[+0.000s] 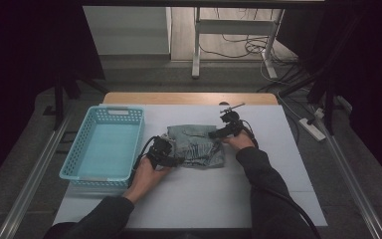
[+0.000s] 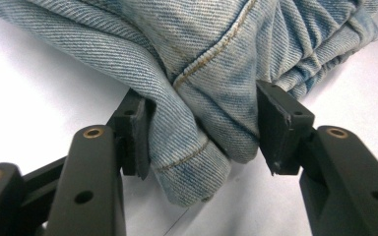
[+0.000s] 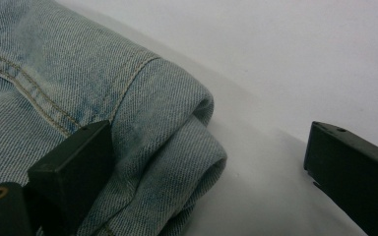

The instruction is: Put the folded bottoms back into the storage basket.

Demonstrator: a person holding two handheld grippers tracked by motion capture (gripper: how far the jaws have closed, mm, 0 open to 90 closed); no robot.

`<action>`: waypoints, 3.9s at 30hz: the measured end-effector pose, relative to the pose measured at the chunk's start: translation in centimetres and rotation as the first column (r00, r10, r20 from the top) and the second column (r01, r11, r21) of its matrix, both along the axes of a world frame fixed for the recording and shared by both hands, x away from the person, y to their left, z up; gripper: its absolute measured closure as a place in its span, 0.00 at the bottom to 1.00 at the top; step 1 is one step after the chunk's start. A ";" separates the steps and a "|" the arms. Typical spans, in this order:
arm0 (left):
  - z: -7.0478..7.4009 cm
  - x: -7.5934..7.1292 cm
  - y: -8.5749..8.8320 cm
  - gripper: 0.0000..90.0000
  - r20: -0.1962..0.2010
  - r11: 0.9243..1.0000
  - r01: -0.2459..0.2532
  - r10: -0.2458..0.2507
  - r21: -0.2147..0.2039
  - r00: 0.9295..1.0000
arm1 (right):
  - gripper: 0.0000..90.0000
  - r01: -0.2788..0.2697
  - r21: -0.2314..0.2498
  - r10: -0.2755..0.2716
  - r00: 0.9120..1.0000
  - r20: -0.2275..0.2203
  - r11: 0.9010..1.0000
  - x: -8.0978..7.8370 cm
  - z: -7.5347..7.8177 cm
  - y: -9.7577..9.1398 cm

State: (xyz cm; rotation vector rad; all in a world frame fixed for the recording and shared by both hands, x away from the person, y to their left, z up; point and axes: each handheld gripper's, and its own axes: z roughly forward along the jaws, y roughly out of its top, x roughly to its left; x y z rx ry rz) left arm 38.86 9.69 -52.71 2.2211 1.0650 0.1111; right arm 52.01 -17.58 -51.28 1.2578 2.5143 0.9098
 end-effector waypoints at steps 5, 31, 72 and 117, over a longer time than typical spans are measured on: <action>0.0 0.0 -0.1 0.49 -0.002 1.000 -0.002 0.002 0.010 1.000 | 0.20 -0.025 0.051 0.026 0.999 -0.021 0.998 -0.3 -0.4 0.0; 0.9 0.0 0.4 0.69 -0.019 0.997 -0.042 0.041 -0.072 0.999 | 0.83 -0.154 -0.017 0.155 0.988 0.023 0.988 -2.2 2.6 1.2; 7.5 -1.2 3.8 0.71 -0.007 0.992 -0.023 0.022 -0.124 1.000 | 0.83 -0.214 0.135 0.200 0.974 0.109 0.967 -4.5 8.8 1.2; 11.5 -4.4 10.9 0.71 0.018 0.987 -0.028 0.031 -0.156 0.999 | 0.83 -0.324 0.195 0.295 0.941 0.165 0.926 -7.6 11.3 6.5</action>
